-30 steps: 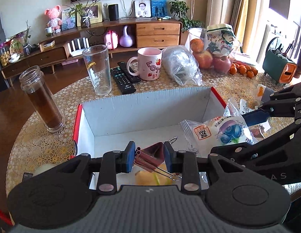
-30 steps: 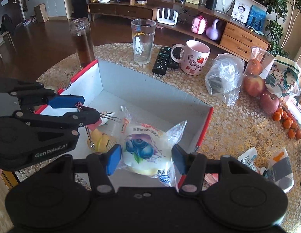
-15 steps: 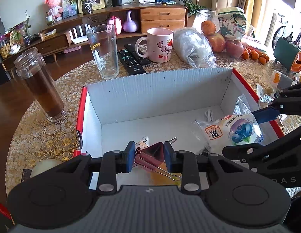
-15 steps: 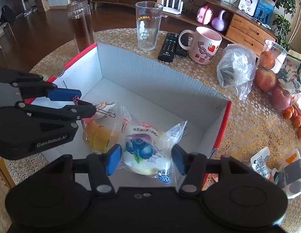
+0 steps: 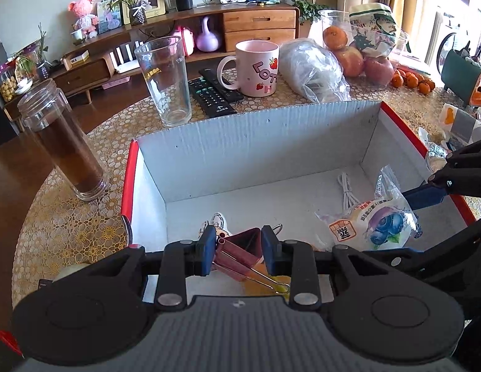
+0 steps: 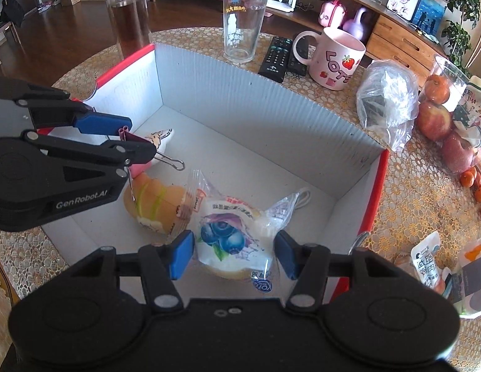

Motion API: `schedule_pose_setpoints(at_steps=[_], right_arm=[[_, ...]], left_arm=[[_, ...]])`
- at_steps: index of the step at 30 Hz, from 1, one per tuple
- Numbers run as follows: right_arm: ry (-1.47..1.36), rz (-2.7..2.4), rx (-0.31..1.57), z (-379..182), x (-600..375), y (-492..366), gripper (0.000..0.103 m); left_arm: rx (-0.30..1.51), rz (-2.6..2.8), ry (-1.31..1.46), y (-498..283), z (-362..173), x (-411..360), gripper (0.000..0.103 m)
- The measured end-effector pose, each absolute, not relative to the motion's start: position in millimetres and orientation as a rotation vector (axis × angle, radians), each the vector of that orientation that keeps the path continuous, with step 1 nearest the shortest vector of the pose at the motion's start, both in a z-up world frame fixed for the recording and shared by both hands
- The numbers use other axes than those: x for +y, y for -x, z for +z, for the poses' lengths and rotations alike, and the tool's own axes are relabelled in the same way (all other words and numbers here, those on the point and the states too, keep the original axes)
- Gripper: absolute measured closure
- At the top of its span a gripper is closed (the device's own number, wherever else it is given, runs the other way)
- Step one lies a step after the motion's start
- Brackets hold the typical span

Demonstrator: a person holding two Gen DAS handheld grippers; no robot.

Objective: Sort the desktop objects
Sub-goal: 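Lower the clip and bun bag into the box and open both grippers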

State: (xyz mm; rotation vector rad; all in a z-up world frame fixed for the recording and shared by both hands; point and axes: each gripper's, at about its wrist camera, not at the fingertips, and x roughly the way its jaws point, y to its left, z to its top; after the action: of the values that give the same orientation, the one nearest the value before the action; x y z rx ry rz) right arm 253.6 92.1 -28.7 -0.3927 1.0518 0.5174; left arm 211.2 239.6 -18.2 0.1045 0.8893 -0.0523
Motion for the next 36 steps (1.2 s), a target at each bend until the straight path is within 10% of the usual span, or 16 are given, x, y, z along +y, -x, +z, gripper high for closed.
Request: schedule_pose_setpoints(at_steps=[31, 36], right_arm=[[0.349, 0.499, 0.942, 20.0, 54.3, -219.6, 0.033], [0.334, 0.491, 0.916, 33.6, 36.0, -207.1, 0.033]], left_arm=[[0.86, -0.023, -0.146, -177.3, 19.3, 205.6, 0.072], [0.827, -0.008, -0.169, -162.5, 32.1, 190.6, 0.04]])
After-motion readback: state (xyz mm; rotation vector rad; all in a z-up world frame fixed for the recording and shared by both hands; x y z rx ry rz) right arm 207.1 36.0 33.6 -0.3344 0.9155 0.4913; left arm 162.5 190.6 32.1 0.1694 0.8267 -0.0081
